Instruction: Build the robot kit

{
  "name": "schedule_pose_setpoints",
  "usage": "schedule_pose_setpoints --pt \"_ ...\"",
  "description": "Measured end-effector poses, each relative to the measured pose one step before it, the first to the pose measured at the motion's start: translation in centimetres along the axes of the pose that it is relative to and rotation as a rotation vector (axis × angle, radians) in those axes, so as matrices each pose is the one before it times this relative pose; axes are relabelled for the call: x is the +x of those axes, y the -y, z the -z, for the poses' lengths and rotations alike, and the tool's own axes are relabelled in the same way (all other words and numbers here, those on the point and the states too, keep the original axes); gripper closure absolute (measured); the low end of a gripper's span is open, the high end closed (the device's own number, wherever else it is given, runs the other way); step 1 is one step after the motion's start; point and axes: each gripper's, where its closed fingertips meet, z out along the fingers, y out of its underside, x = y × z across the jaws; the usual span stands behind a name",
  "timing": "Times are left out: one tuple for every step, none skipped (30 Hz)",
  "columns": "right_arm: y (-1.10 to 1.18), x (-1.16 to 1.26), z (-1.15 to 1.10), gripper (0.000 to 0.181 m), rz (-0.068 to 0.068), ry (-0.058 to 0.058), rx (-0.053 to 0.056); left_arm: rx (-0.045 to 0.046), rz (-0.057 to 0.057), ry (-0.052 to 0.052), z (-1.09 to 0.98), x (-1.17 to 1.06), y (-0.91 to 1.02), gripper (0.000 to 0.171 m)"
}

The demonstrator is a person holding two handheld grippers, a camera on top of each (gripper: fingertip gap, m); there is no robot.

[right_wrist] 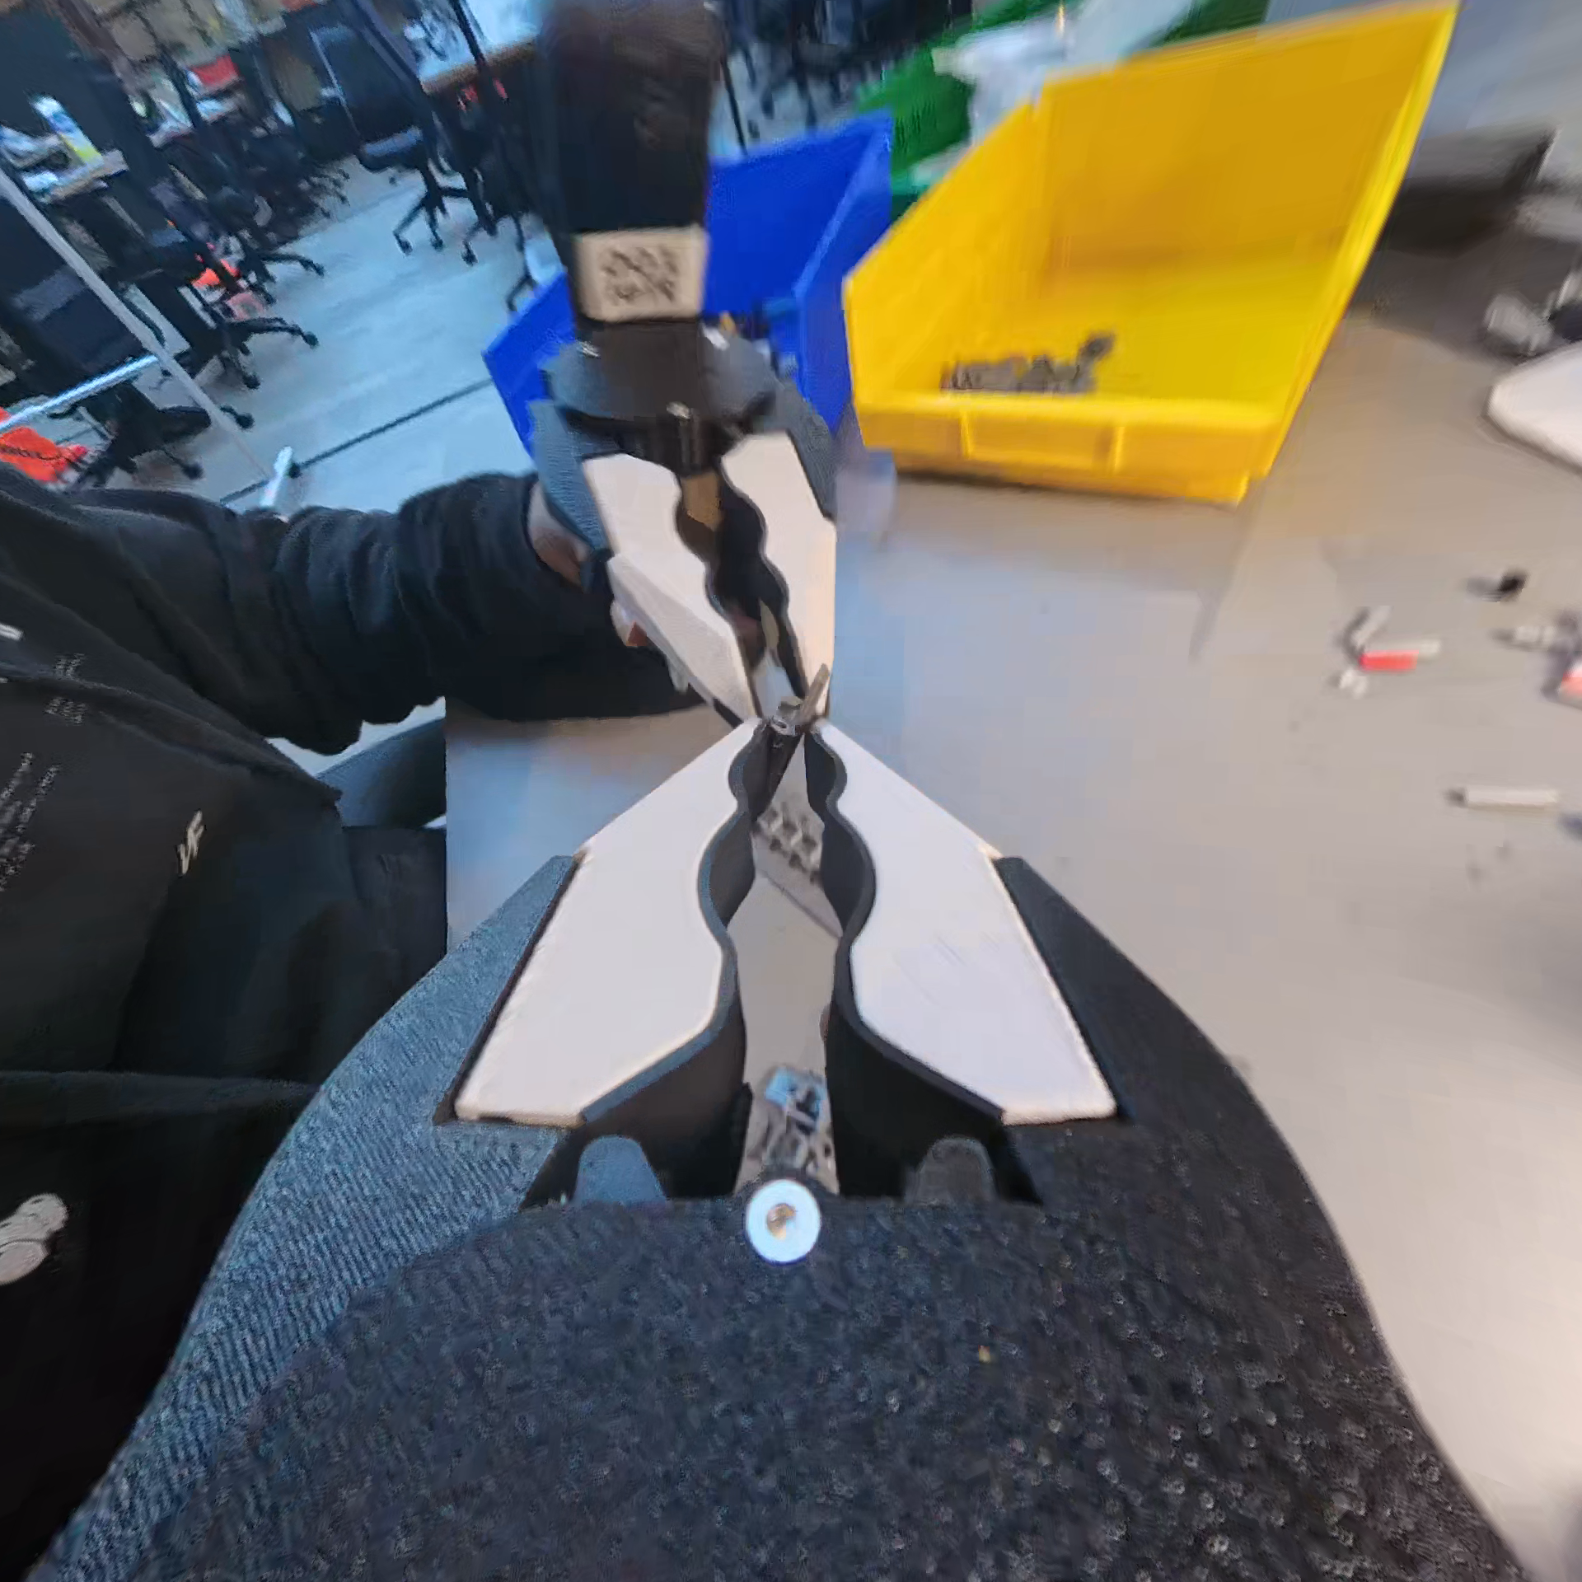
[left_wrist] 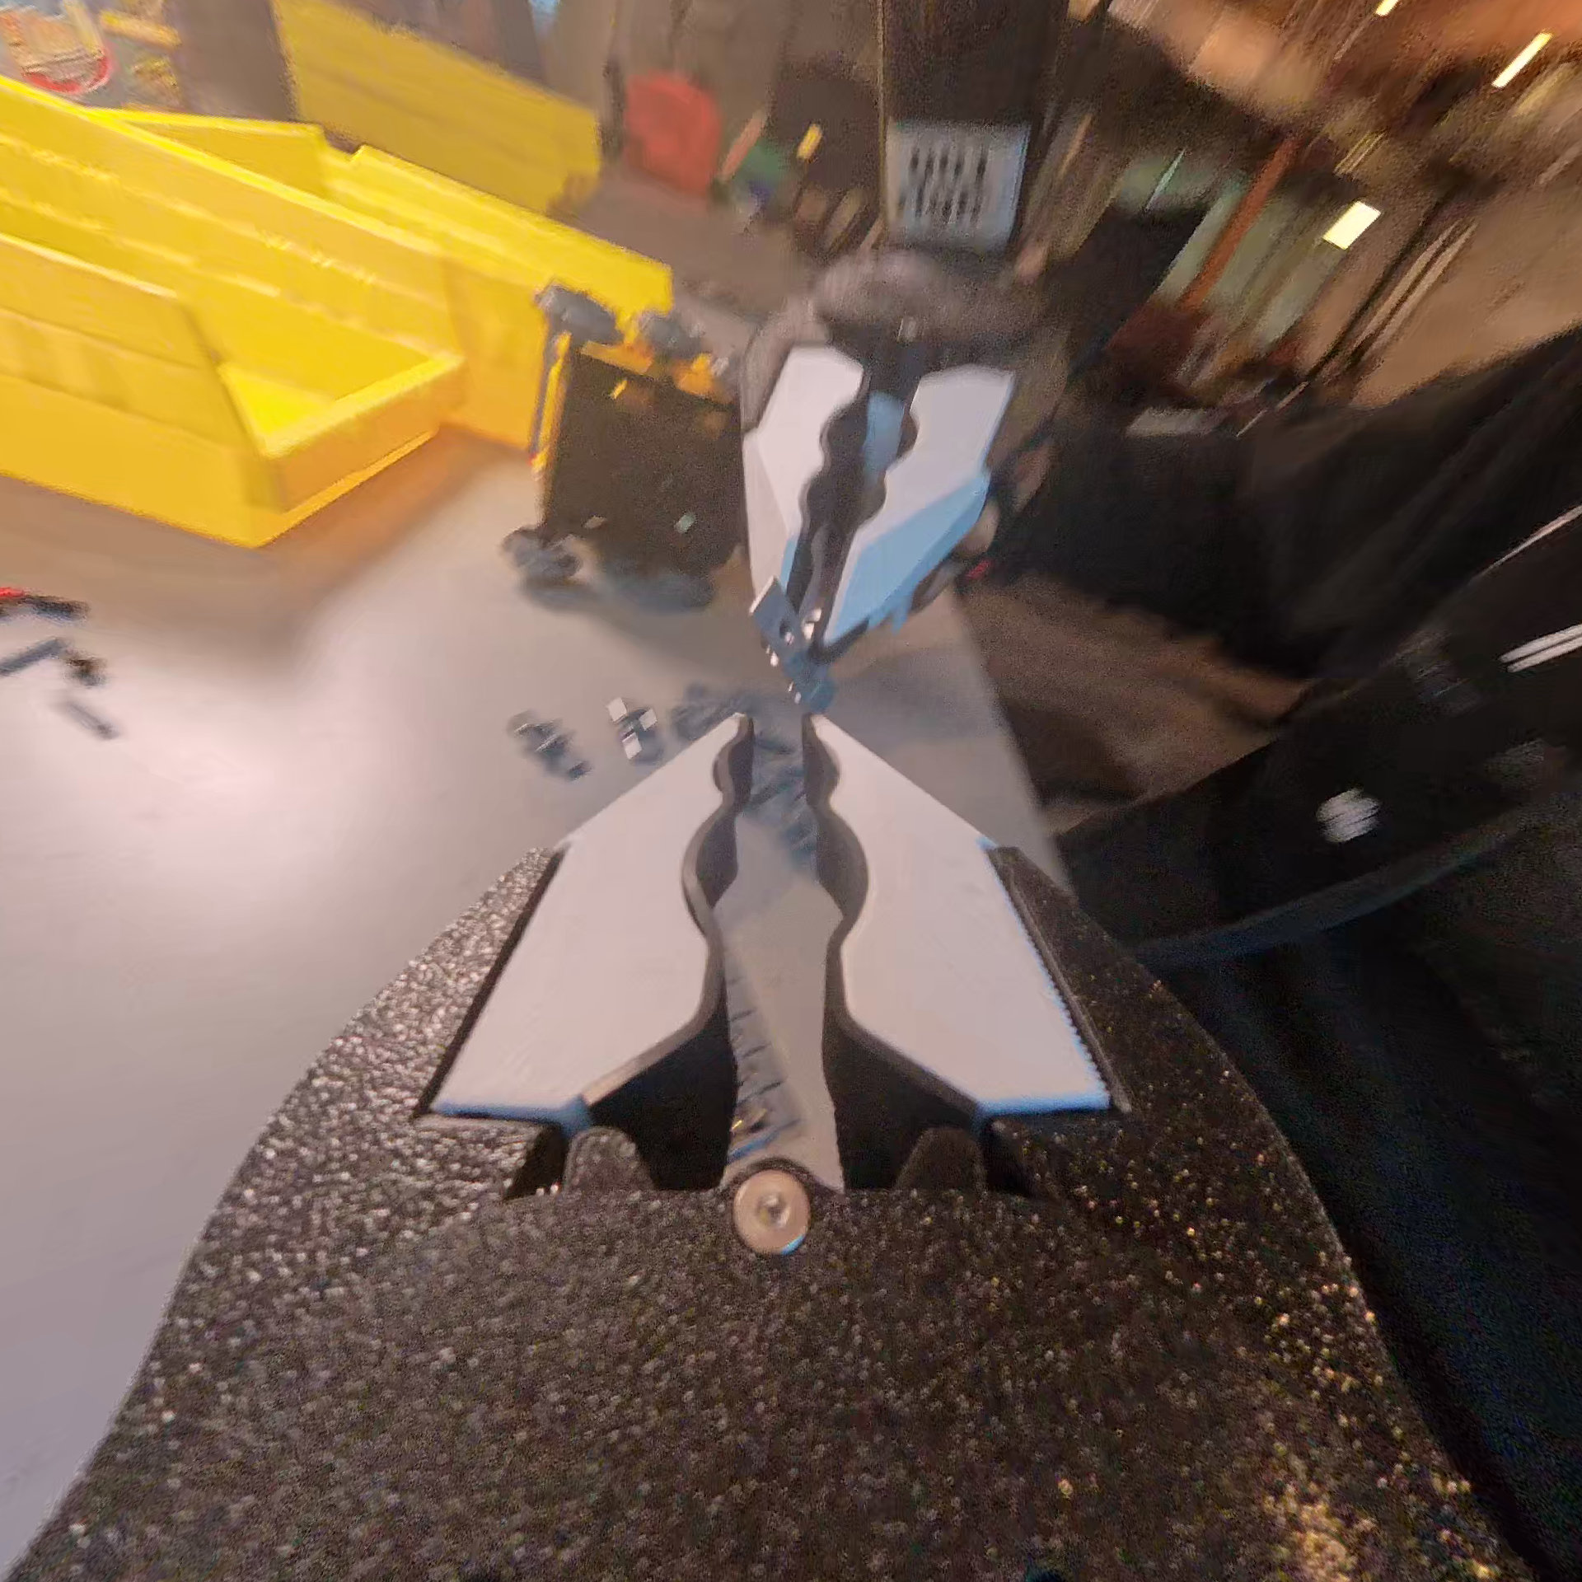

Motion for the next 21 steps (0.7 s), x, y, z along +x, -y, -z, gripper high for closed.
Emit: schedule_pose_setpoints --pt "-0.677 0.981 0.125 0.174 -0.0495 -0.0091 -0.0501 -0.08744 -0.0792 0.0703 -0.006 -0.873 -1.232 0.158" --pt "-0.854 1.032 0.067 0.174 -0.0399 -0.0099 -0.0580 -0.08343 -0.0638 0.0475 -0.181 -0.527 -1.276 0.156" --pt "-1.052 1.056 -0.047 0.174 -0.0389 -0.0098 -0.0680 -0.07158 -0.0415 0.0269 -0.352 -0.214 -1.118 0.155" --pt "-0.855 1.150 -0.142 0.174 -0.0321 -0.0189 -0.0529 -0.05355 -0.0217 0.0119 -0.465 0.002 -0.841 0.154" --pt "-0.947 0.884 -0.262 0.174 -0.0275 -0.0071 -0.0590 -0.04181 -0.0115 0.0013 -0.488 0.145 -0.644 0.153" --pt "-0.895 0.727 -0.345 0.175 -0.0258 -0.0038 -0.0566 -0.03657 -0.0090 -0.0017 -0.476 0.183 -0.511 0.153" --pt "-0.734 0.601 -0.395 0.174 -0.0214 -0.0036 -0.0470 -0.03455 -0.0118 0.0059 -0.428 0.061 -0.436 0.153" --pt "-0.644 0.378 -0.420 0.175 -0.0199 0.0037 -0.0428 -0.02768 -0.0144 0.0118 -0.369 -0.041 -0.293 0.153" --pt "-0.478 0.321 -0.373 0.175 -0.0159 0.0022 -0.0347 -0.01708 -0.0128 0.0077 -0.332 -0.013 -0.077 0.153" --pt "-0.312 0.326 -0.273 0.175 -0.0119 -0.0027 -0.0262 -0.00916 -0.0071 0.0017 -0.307 0.049 0.092 0.154" --pt "-0.180 0.198 -0.183 0.175 -0.0122 0.0034 -0.0187 -0.00561 -0.0029 -0.0009 -0.295 0.056 0.178 0.155" --pt "-0.030 0.152 -0.101 0.175 -0.0169 0.0038 -0.0101 -0.00646 -0.0023 -0.0026 -0.285 0.060 0.178 0.156" --pt "-0.030 0.140 -0.054 0.175 -0.0124 0.0023 -0.0100 -0.00963 -0.0035 0.0007 -0.293 -0.027 0.135 0.157" --pt "-0.052 0.079 -0.037 0.175 -0.0087 0.0037 -0.0107 -0.01224 -0.0039 0.0055 -0.306 -0.120 0.091 0.157" --pt "-0.030 -0.004 -0.039 0.175 -0.0113 0.0074 -0.0082 -0.01328 -0.0027 0.0059 -0.317 -0.178 0.056 0.158" --pt "-0.020 -0.112 -0.045 0.175 -0.0111 0.0130 -0.0068 -0.01215 0.0000 0.0030 -0.343 -0.168 0.023 0.157" --pt "-0.067 -0.033 -0.056 0.175 -0.0089 0.0057 -0.0091 -0.01035 0.0035 0.0004 -0.358 -0.155 -0.002 0.157" --pt "-0.015 0.141 -0.068 0.175 -0.0019 -0.0062 -0.0058 -0.01034 0.0066 -0.0028 -0.369 -0.109 -0.055 0.157" --pt "-0.008 0.019 -0.093 0.175 -0.0071 0.0047 -0.0055 -0.01061 0.0095 -0.0010 -0.392 -0.154 -0.087 0.156" --pt "-0.037 0.111 -0.106 0.175 -0.0080 -0.0012 -0.0075 -0.00883 0.0081 -0.0007 -0.356 -0.128 -0.072 0.155" --pt "-0.063 0.218 -0.106 0.175 0.0022 -0.0099 -0.0095 -0.00993 0.0064 -0.0034 -0.317 -0.065 -0.096 0.154"
